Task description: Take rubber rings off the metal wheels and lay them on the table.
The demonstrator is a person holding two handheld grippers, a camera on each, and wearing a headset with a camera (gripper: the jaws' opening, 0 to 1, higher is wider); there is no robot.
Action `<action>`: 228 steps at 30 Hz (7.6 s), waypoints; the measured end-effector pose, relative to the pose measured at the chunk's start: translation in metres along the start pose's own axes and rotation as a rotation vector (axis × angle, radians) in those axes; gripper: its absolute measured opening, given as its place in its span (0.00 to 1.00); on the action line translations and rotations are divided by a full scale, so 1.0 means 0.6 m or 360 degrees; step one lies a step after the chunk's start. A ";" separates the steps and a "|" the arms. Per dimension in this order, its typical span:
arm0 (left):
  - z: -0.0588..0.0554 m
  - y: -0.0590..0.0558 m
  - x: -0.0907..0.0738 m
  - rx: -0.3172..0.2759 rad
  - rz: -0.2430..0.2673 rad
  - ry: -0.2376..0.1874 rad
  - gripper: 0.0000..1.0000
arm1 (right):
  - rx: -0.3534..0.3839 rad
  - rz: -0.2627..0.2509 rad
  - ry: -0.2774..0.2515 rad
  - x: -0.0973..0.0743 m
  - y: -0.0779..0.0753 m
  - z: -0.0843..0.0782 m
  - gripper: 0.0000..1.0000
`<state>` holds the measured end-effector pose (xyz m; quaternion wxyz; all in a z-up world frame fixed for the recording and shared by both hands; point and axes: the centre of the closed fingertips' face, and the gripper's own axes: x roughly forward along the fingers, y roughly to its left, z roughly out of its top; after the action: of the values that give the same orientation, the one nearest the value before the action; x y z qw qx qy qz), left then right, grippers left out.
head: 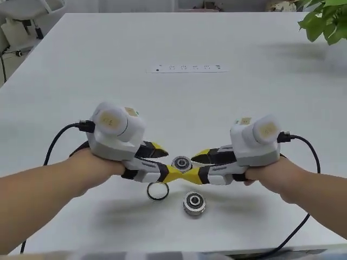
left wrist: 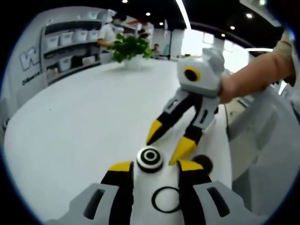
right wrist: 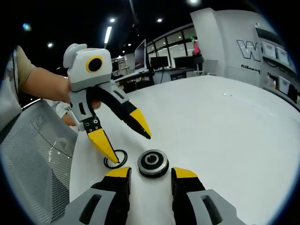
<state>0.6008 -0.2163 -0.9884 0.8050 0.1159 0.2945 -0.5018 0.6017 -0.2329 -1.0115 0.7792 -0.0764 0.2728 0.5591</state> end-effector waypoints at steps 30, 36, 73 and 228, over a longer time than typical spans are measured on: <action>0.003 0.007 0.041 0.0107 0.0035 0.0079 0.15 | 0.0013 -0.0008 -0.0004 -0.005 -0.002 -0.008 0.31; 0.002 0.007 0.042 0.0185 0.0077 0.0087 0.14 | 0.0015 -0.0008 -0.0017 -0.003 -0.003 -0.004 0.31; 0.002 0.010 0.041 0.0156 0.0131 0.0024 0.13 | 0.0034 -0.0051 0.0015 -0.004 -0.005 -0.015 0.07; 0.014 -0.008 -0.073 0.0132 0.0138 -0.0112 0.40 | 0.0659 0.0099 -0.0324 -0.017 0.024 0.053 0.00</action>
<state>0.5856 -0.1901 -0.9554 0.8304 0.1441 0.2397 -0.4818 0.5968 -0.2226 -0.9769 0.7842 0.1503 0.3039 0.5197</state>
